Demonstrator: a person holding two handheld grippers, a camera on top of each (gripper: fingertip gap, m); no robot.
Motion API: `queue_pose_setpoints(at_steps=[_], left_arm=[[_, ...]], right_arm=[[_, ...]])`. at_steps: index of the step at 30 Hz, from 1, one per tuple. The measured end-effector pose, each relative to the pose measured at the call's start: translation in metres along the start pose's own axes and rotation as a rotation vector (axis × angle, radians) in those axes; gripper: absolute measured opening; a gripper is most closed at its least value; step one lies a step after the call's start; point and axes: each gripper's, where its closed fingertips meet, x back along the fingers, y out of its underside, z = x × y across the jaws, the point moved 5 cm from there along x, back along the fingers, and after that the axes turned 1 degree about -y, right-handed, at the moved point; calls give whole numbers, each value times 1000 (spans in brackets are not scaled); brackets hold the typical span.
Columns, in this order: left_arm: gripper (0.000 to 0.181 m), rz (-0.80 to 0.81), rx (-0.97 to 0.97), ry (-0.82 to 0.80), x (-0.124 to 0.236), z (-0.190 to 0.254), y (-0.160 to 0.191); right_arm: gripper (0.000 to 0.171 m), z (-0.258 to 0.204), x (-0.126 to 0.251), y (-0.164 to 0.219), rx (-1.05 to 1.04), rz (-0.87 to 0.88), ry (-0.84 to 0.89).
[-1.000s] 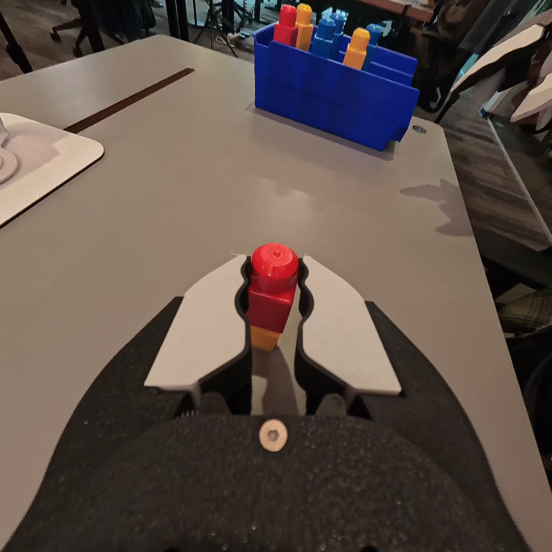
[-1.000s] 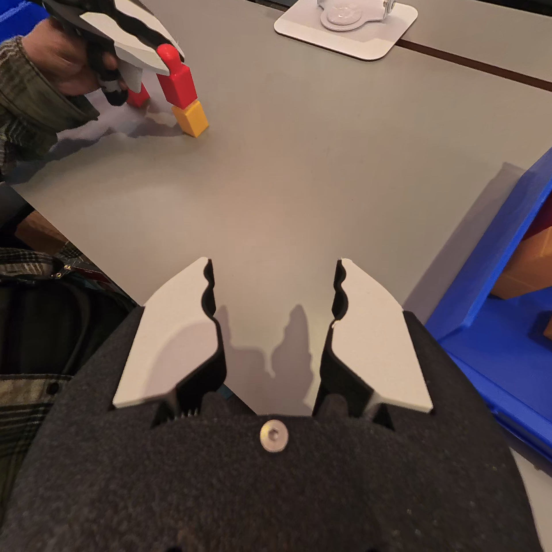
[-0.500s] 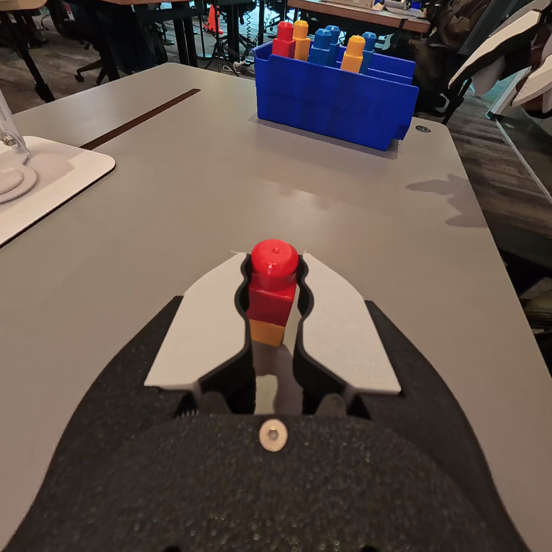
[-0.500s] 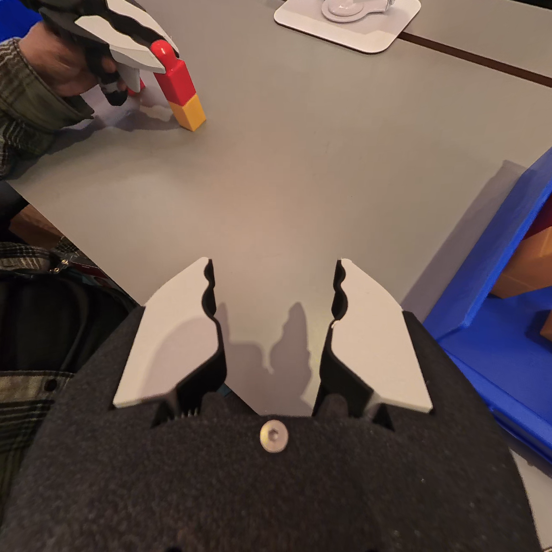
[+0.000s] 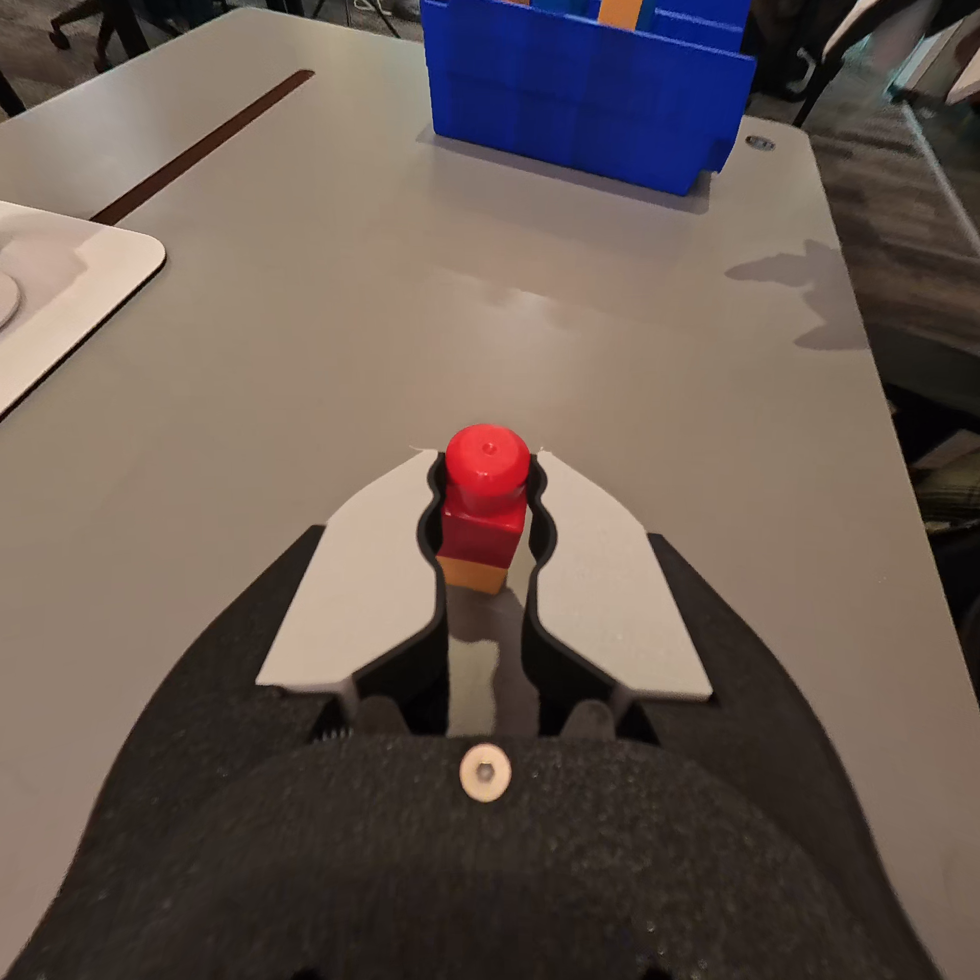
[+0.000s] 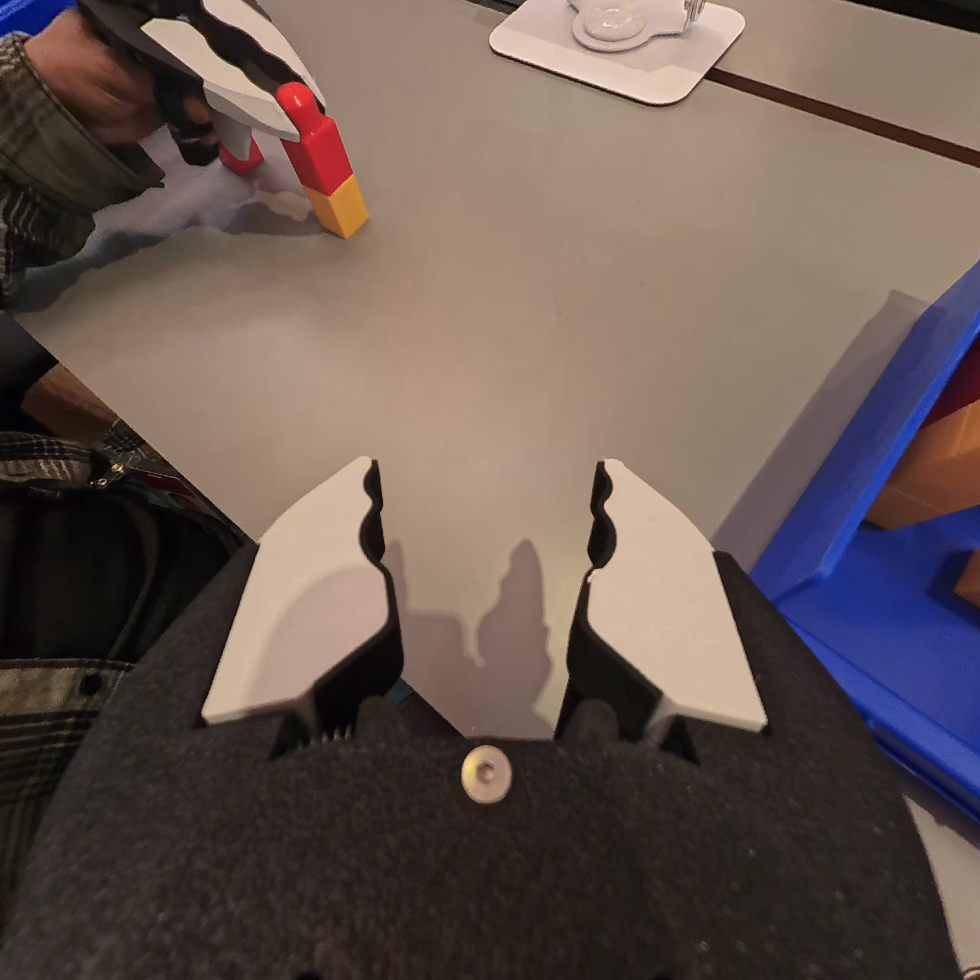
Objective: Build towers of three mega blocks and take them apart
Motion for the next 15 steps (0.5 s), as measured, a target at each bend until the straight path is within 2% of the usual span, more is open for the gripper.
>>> queue_pose_setpoints(at_steps=[6, 7, 10, 11, 13, 15], left_arm=[[29, 30, -32, -16, 4, 2, -8], [36, 73, -28, -18, 9, 3, -17], [59, 197, -12, -98, 46, 1, -49], [61, 214, -16, -143, 62, 0, -56], [64, 183, -38, -262, 90, -4, -52], [69, 75, -41, -365, 109, -11, -28]], right_arm=[[78, -3, 4, -5, 18, 15, 3], [78, -3, 5, -6, 19, 18, 2], [78, -4, 7, -8, 22, 31, -3], [78, -4, 8, -8, 24, 32, -2], [79, -4, 7, -5, 22, 30, -6], [78, -3, 6, -3, 16, 36, -10]])
